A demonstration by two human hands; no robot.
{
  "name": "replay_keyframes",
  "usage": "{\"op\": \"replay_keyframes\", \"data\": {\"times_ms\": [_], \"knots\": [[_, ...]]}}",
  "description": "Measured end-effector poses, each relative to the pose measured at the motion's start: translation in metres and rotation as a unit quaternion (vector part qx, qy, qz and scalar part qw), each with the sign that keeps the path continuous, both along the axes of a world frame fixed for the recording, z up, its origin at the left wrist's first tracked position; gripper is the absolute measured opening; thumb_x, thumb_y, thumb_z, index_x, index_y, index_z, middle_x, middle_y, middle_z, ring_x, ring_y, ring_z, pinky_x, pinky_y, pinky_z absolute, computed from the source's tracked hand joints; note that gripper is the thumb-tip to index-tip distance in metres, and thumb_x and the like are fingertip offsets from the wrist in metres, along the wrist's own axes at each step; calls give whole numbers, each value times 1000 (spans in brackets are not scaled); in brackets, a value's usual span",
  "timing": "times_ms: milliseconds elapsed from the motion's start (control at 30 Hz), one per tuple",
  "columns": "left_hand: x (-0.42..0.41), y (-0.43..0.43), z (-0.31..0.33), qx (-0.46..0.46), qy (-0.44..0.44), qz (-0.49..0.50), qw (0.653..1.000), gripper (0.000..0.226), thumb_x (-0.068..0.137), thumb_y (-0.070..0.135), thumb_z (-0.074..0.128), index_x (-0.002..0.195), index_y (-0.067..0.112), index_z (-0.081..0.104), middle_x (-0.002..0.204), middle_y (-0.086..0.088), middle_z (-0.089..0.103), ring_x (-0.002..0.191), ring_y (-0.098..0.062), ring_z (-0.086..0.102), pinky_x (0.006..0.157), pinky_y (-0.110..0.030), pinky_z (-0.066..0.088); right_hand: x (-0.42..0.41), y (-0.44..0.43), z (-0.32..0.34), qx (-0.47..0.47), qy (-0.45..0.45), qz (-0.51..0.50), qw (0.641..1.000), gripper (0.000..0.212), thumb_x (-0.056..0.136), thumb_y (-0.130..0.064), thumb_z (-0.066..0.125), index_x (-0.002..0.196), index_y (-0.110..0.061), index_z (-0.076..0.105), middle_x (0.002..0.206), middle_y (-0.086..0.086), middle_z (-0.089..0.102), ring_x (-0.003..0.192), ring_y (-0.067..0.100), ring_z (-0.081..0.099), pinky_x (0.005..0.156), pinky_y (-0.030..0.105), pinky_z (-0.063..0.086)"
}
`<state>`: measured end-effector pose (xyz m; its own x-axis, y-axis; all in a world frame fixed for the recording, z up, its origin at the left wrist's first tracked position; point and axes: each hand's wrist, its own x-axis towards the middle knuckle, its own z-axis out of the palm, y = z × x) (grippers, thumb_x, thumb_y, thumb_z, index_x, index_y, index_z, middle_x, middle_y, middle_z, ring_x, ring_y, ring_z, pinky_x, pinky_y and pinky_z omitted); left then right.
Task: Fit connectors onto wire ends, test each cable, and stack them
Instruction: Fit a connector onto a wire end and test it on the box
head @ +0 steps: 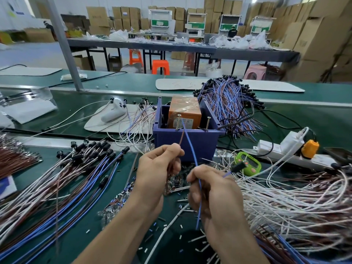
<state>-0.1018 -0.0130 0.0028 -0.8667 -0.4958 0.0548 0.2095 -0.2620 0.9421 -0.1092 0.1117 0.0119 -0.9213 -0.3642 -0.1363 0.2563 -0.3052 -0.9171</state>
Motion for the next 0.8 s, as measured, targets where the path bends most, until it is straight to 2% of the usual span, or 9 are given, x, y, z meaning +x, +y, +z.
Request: {"op": "replay_keyframes", "data": {"times_ms": [100, 200, 267, 367, 467, 567, 667, 733, 800], "knots": [[4, -2, 4, 46, -20, -87, 995, 16, 84, 26, 71, 78, 15, 82, 58, -5, 53, 49, -16, 47, 54, -24, 46, 2, -1, 1, -19, -55, 61, 996, 37, 93, -8, 55, 58, -7, 67, 43, 8, 36, 31, 11, 21, 38, 20, 17], [6, -5, 3, 51, -44, -142, 988, 25, 76, 28, 70, 89, 11, 83, 57, -4, 53, 45, -16, 50, 50, -21, 49, -1, 0, 1, -18, -85, 83, 993, 33, 93, -9, 56, 61, -8, 67, 46, 7, 36, 32, 10, 22, 39, 23, 14], [7, -7, 1, 36, -51, -152, 986, 26, 74, 30, 73, 87, 11, 83, 55, -3, 51, 45, -15, 50, 50, -21, 48, -2, 1, -1, -2, -85, 94, 992, 32, 93, -9, 55, 64, -8, 69, 47, 6, 38, 32, 10, 24, 38, 21, 16], [7, -12, 1, 21, -69, -109, 991, 25, 68, 38, 77, 77, 16, 83, 57, -2, 58, 51, -13, 54, 56, -21, 49, -7, 2, -5, 20, -76, 75, 994, 35, 95, -8, 54, 64, -7, 72, 51, 10, 49, 32, 9, 27, 37, 20, 22], [9, -20, 3, 14, -95, -17, 995, 15, 82, 33, 75, 75, 24, 84, 72, 4, 73, 60, -3, 59, 66, -24, 46, -20, 13, -6, -18, -73, 11, 997, 34, 95, -5, 51, 71, -2, 75, 62, 16, 60, 36, 11, 28, 40, 22, 26], [14, -32, 15, 15, -115, 48, 992, 17, 90, 30, 72, 80, 27, 85, 68, 13, 70, 56, 0, 55, 65, -28, 40, -29, 24, -1, -84, -67, -12, 994, 39, 93, -2, 43, 71, -1, 75, 60, 16, 55, 37, 12, 26, 38, 24, 30], [25, -53, 35, 25, -100, 68, 992, 11, 83, 34, 78, 79, 26, 85, 67, 12, 63, 56, -3, 45, 59, -24, 38, -30, 32, 14, -114, -61, -4, 992, 41, 91, -2, 38, 73, 0, 75, 57, 13, 52, 37, 12, 26, 39, 24, 32], [31, -65, 45, 5, -94, 66, 993, 10, 80, 32, 80, 75, 25, 84, 64, 12, 64, 55, -2, 48, 55, -20, 40, -29, 38, 27, -126, -59, 14, 990, 40, 93, -5, 36, 78, 3, 72, 58, 13, 53, 38, 13, 29, 40, 23, 32], [36, -67, 49, -37, -115, 49, 991, 13, 85, 29, 77, 81, 18, 82, 65, 10, 67, 54, -4, 55, 54, -23, 40, -22, 49, 42, -128, -48, 27, 990, 42, 97, -8, 33, 80, 5, 69, 62, 16, 57, 39, 14, 38, 41, 23, 38]]}}
